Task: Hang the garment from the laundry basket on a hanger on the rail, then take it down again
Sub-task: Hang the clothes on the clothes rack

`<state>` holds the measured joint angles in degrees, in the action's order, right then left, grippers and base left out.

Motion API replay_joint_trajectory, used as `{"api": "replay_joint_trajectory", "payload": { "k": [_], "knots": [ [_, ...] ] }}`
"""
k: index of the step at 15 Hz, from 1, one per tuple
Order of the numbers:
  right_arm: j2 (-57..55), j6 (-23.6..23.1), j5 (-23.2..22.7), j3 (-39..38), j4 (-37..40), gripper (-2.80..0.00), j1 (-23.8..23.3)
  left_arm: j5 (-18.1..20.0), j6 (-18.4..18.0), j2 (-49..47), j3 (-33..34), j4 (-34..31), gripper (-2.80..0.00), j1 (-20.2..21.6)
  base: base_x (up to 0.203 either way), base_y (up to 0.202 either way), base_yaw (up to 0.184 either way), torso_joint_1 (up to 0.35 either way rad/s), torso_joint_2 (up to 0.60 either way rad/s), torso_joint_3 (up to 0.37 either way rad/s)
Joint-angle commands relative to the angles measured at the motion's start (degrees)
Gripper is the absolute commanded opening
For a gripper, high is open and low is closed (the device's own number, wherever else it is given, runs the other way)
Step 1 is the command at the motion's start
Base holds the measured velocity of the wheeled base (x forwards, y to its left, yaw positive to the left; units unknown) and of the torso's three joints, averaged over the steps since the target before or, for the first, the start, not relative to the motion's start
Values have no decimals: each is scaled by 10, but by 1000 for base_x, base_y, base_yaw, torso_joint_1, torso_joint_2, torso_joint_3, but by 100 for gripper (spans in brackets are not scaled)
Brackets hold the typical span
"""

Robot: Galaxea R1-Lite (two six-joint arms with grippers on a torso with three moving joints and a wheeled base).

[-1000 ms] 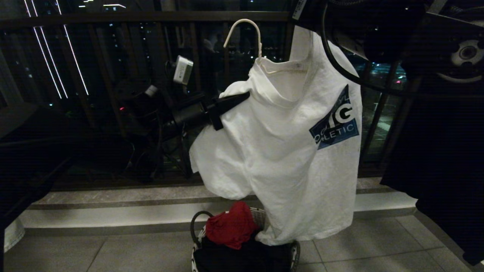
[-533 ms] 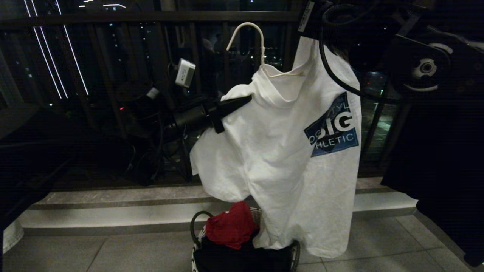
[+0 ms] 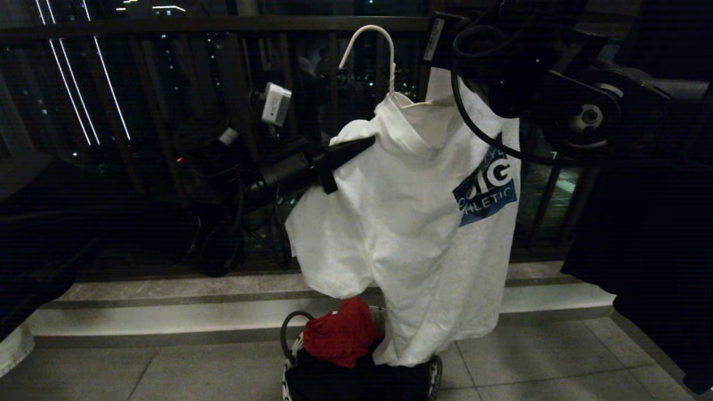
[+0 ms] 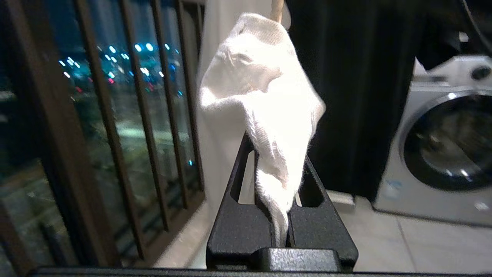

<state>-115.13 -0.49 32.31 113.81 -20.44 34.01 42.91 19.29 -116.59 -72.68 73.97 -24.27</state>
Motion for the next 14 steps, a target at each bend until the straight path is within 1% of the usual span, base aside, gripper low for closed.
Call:
{"api": "replay_joint_trajectory", "payload": {
  "k": [1, 2, 3, 9, 10, 12, 14],
  "knots": [
    [2, 0, 7, 0, -1, -280, 2, -13, 2, -3, -19, 4, -280, 1, 0, 0, 0, 0, 0, 0],
    [3, 0, 13, -1, -1, -280, 2, -33, 2, -6, -30, 4, -280, 3, 0, 0, 0, 0, 0, 0],
    [3, 0, 15, -1, -1, -280, 4, -43, 1, -8, -34, 4, -280, 4, 0, 0, 0, 0, 0, 0],
    [15, 0, 30, -1, 0, -280, 38, -49, -4, -28, -60, 5, -280, 12, 0, 0, 0, 0, 0, 0],
    [16, 0, 35, -2, 0, -280, 46, -56, -10, -33, -65, 5, -280, 12, 0, 0, 0, 0, 0, 0],
    [15, 0, 43, -8, 0, -280, 62, -69, -34, -42, -71, 4, -280, 12, 0, 0, 0, 0, 0, 0],
    [11, 0, 53, -14, 0, -280, 76, -69, -35, -44, -71, 4, -280, 12, 0, 0, 0, 0, 0, 0]
  ]
}}
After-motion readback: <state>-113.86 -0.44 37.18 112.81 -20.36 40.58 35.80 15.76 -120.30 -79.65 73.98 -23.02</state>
